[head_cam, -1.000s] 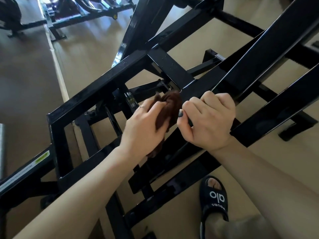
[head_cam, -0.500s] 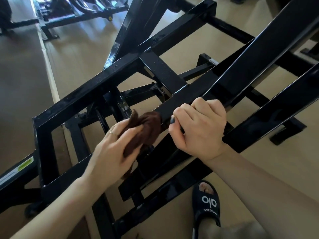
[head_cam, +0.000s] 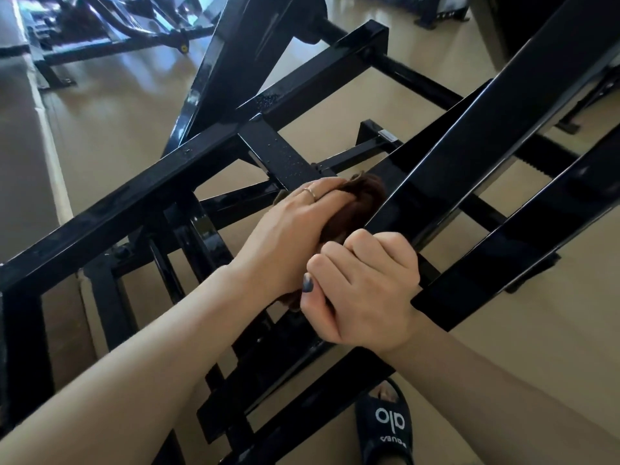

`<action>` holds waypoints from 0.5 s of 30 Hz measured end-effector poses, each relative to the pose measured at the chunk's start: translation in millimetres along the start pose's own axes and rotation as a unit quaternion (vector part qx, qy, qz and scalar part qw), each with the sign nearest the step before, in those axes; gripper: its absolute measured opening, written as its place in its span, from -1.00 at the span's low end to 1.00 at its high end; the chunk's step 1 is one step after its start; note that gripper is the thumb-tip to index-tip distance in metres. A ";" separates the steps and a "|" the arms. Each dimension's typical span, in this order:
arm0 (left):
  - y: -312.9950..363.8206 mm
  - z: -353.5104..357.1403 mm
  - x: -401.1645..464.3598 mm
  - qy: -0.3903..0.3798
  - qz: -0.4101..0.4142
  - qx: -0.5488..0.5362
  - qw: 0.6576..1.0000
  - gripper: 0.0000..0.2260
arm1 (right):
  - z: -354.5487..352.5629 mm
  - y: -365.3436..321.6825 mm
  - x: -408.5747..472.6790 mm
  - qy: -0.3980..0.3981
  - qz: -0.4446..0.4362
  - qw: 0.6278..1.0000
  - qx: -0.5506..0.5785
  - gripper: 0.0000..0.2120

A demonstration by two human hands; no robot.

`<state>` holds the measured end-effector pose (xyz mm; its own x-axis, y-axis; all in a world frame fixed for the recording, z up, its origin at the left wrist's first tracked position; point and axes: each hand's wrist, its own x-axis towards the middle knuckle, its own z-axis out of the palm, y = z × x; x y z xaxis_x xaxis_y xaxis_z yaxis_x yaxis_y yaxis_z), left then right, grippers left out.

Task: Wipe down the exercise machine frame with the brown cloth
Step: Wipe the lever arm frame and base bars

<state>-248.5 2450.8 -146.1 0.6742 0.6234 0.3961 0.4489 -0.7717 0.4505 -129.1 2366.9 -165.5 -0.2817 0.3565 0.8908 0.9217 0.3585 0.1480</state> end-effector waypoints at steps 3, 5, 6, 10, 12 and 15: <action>-5.6 3.5 10.5 0.008 0.006 -0.036 0.999 -0.74 | 1.0 1.7 -1.0 0.000 -0.005 1.000 -0.009 -0.72; -7.2 4.8 8.1 0.005 0.001 -0.043 0.999 -0.72 | 0.8 2.2 -1.0 0.002 -0.009 1.000 -0.016 -0.72; -6.8 4.5 6.0 0.003 -0.002 -0.046 0.999 -0.70 | 0.7 1.9 -1.0 0.001 -0.011 1.000 -0.020 -0.72; -6.7 -3.4 -20.5 0.004 0.008 -0.048 0.999 -0.66 | -0.8 -0.2 -0.2 -0.016 -0.014 0.999 -0.032 -0.74; -12.3 -11.2 -50.0 0.009 -0.006 -0.047 0.999 -0.67 | -1.1 -0.9 0.4 -0.028 -0.009 0.998 -0.049 -0.74; -25.1 -21.6 -102.7 0.027 -0.011 -0.032 0.999 -0.72 | -0.7 -1.6 0.0 -0.042 -0.014 0.997 -0.068 -0.74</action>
<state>-341.6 2408.9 -180.8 0.6307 0.6480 0.4270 0.4242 -0.7486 0.5095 -130.3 2365.8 -165.4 -0.3236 0.4218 0.8470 0.9393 0.2513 0.2337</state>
